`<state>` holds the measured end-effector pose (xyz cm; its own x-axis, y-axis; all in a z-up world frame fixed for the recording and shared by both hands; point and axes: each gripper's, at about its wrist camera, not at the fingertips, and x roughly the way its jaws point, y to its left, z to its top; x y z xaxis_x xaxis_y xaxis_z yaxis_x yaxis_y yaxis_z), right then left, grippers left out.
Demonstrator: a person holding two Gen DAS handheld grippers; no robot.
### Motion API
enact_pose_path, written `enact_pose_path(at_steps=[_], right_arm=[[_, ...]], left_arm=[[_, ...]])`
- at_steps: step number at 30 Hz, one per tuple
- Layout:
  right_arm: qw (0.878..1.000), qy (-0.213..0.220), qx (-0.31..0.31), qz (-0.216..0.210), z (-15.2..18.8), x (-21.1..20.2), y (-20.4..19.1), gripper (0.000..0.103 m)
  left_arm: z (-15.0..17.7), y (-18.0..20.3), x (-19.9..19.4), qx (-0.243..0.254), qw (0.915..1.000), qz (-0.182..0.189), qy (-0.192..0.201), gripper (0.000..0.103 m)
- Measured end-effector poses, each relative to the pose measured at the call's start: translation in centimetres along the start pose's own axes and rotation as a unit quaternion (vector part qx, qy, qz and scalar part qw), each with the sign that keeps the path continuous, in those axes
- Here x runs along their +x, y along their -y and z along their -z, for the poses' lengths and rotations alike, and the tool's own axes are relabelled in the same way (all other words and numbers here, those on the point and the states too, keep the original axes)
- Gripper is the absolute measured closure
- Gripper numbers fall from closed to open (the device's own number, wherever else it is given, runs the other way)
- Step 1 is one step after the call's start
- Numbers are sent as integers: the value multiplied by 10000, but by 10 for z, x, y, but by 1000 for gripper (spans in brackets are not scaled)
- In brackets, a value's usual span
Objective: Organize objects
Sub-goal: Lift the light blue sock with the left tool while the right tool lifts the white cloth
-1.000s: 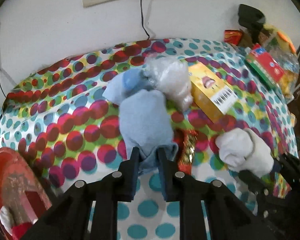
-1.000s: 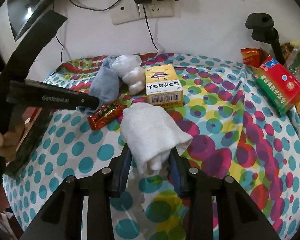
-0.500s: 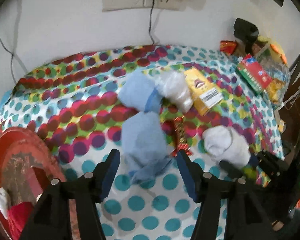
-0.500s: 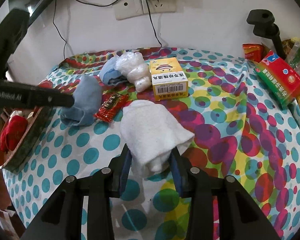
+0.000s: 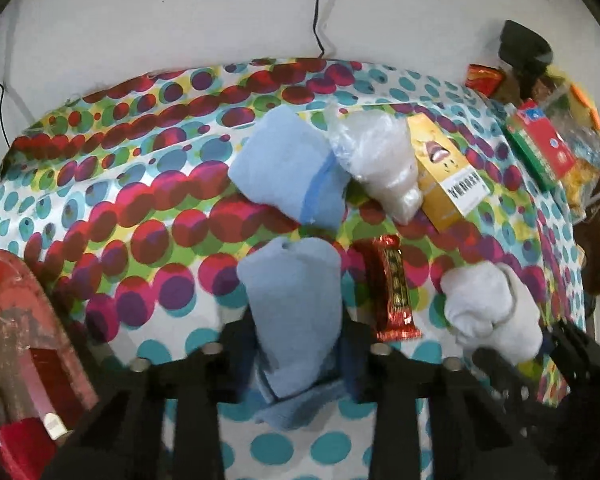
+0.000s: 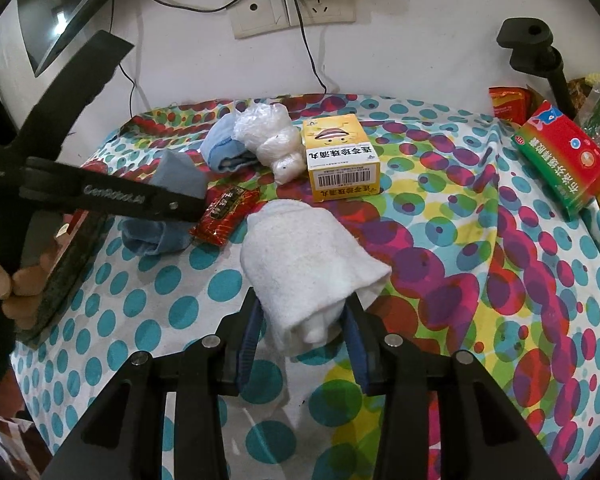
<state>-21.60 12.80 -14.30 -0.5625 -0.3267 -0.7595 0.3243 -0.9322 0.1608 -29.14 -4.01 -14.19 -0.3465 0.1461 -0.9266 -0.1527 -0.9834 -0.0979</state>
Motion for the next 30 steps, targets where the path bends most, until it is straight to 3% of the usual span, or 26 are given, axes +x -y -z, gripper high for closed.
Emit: enact_pose_path(at_steps=[13,30], right_arm=[[9994,-36,-218,274,-1,3,-9,65],[9970,-87,-485,599,0,5,-19,65]], left_arm=[[33,-15,-40,328,9991,-281,47,72],[66,-57,-90,192,9982,-514,248,72]])
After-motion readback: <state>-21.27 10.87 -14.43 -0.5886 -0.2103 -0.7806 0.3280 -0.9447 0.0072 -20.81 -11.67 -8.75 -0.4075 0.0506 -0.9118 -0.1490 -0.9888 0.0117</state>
